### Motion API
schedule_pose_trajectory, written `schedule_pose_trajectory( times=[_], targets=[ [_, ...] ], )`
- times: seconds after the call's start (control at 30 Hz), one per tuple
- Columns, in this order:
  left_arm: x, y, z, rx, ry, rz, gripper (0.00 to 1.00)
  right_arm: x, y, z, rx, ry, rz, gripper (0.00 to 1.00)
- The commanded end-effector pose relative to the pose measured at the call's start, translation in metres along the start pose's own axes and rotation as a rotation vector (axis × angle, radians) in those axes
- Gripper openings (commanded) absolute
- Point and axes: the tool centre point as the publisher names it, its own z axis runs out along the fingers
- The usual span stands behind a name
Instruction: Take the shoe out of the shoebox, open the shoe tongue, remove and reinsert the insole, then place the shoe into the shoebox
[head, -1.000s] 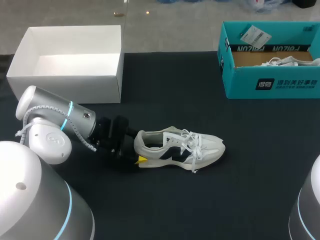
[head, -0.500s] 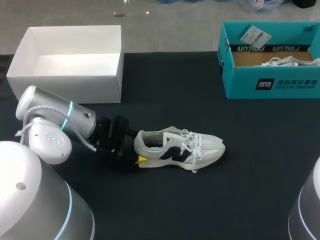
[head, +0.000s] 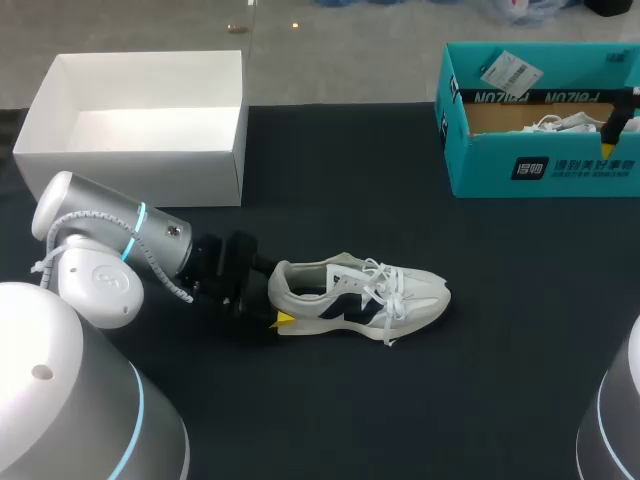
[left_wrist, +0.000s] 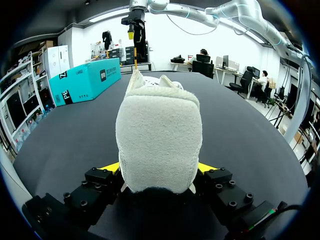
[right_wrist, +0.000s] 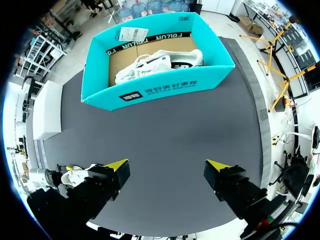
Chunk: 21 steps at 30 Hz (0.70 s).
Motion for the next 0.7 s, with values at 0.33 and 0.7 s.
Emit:
schedule_pose_trajectory(
  times=[0.33, 0.7],
  targets=[
    [0.001, -0.001, 0.000, -0.002, -0.003, 0.000, 0.00, 0.023, -0.024, 0.017, -0.012, -0.028, -0.048, 1.00],
    [0.001, -0.001, 0.000, -0.002, -0.003, 0.000, 0.00, 0.023, -0.024, 0.017, -0.012, -0.028, -0.048, 1.00]
  ],
)
